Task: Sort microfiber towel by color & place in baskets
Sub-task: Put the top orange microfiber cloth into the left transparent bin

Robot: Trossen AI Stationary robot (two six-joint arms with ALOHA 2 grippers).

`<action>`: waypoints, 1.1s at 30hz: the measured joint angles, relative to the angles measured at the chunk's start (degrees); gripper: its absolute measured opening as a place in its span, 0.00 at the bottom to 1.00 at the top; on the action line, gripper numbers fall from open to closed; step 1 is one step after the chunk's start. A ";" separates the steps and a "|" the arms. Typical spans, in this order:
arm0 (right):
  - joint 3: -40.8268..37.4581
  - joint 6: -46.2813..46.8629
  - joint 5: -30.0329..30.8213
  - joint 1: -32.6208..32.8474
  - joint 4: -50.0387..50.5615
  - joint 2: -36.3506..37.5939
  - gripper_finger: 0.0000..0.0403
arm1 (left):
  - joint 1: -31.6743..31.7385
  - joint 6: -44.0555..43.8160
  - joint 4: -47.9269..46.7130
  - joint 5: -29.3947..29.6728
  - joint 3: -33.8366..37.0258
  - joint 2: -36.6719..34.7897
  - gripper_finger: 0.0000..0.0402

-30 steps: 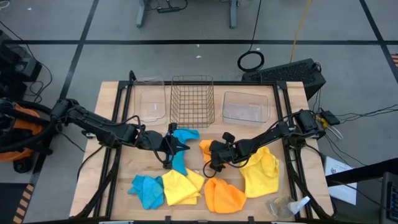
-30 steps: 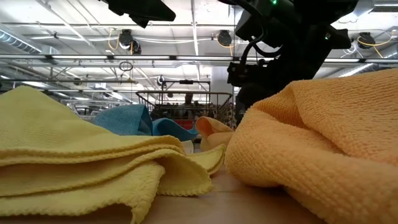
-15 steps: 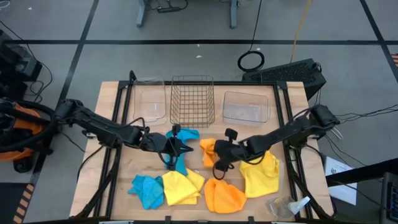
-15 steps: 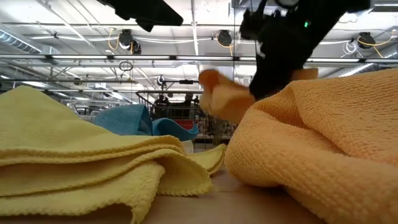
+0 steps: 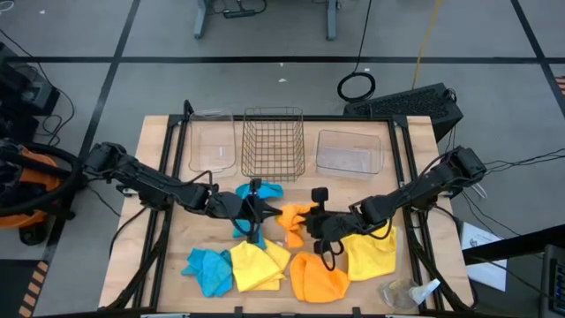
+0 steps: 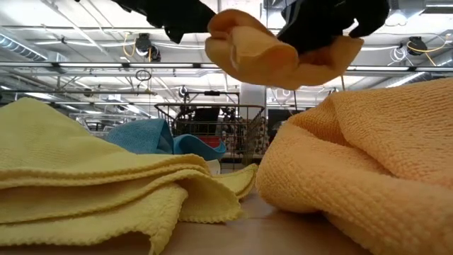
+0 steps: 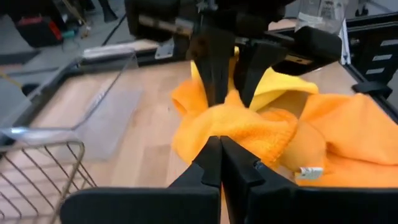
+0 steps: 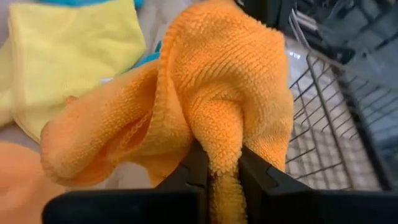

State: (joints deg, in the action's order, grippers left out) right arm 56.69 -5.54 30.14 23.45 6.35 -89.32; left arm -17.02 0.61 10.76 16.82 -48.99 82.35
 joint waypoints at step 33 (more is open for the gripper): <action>0.04 -17.56 11.78 5.35 -4.95 0.09 0.08 | -6.38 2.93 -4.66 -4.03 0.02 -5.45 0.32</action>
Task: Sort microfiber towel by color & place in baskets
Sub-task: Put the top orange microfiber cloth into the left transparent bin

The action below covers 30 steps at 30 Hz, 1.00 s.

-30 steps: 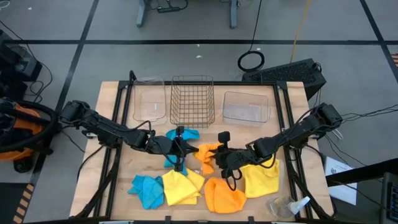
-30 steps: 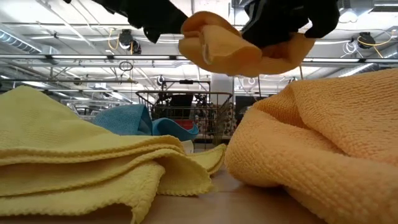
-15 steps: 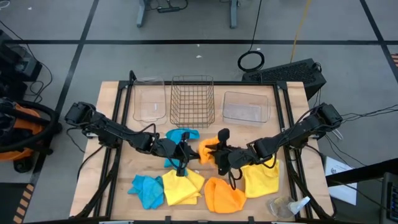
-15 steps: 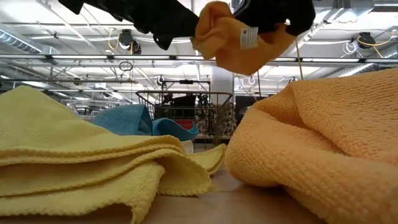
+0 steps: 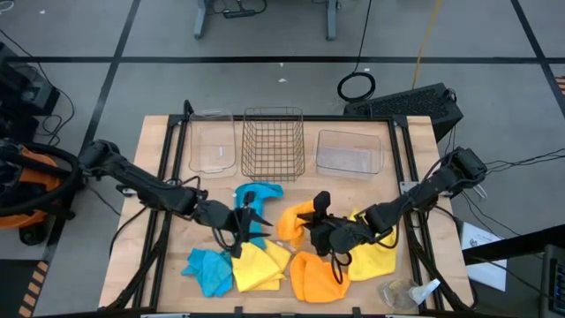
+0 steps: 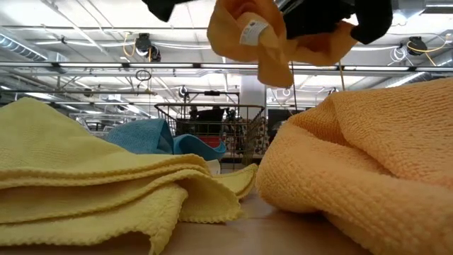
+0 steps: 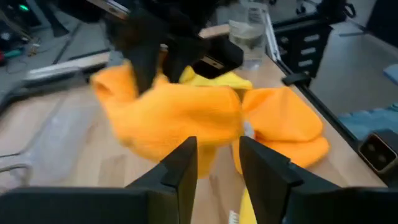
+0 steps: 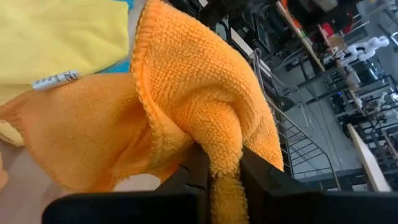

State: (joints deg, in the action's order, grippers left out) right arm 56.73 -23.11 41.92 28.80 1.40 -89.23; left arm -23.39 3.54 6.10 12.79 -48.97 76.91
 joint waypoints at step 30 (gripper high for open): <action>0.00 -8.27 -9.38 -0.83 -15.74 -0.07 0.11 | 2.01 18.37 32.94 0.84 -0.02 16.36 0.75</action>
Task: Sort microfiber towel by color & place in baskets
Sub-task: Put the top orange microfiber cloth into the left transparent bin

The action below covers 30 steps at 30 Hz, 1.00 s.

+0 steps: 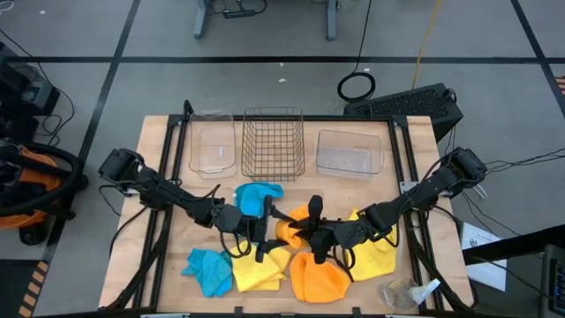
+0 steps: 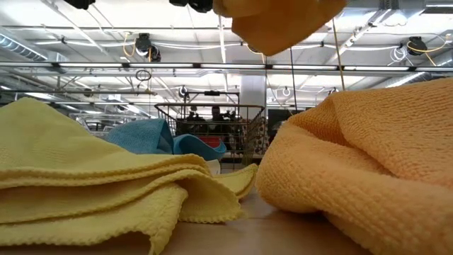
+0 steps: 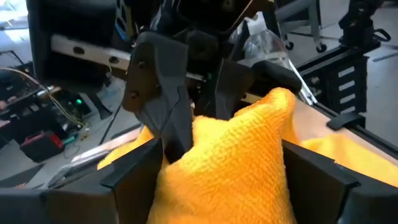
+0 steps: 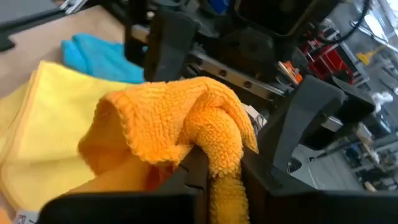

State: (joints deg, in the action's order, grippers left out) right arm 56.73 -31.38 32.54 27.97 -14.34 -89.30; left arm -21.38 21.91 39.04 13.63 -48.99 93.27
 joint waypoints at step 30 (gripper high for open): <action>0.55 21.21 15.13 4.78 3.26 0.32 0.39 | 0.32 6.62 -2.22 4.31 0.02 0.20 0.17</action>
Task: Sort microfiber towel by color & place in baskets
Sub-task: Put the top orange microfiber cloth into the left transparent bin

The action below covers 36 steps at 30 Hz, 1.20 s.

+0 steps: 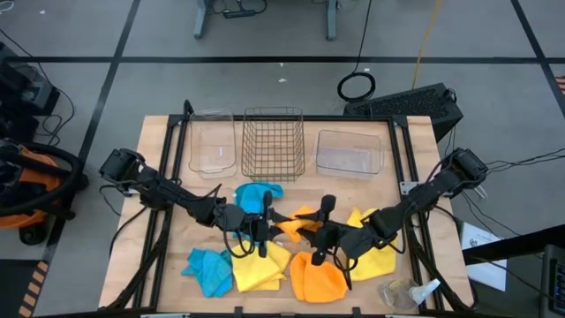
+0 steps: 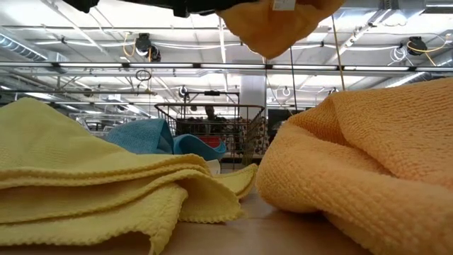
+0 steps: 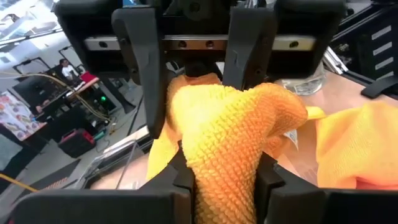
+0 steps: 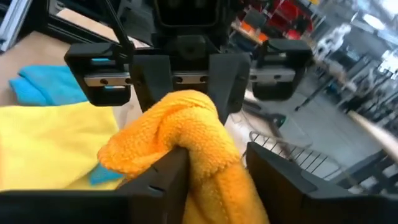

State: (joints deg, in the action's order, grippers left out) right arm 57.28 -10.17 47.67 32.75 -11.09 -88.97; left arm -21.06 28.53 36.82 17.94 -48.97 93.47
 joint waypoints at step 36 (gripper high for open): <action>14.46 43.59 0.91 6.18 43.85 0.10 0.38 | -0.39 -2.73 1.83 5.91 0.02 -1.77 0.18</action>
State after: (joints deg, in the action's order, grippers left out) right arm 71.75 33.43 48.58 38.93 32.77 -88.87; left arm -21.45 25.80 38.65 23.86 -48.95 91.70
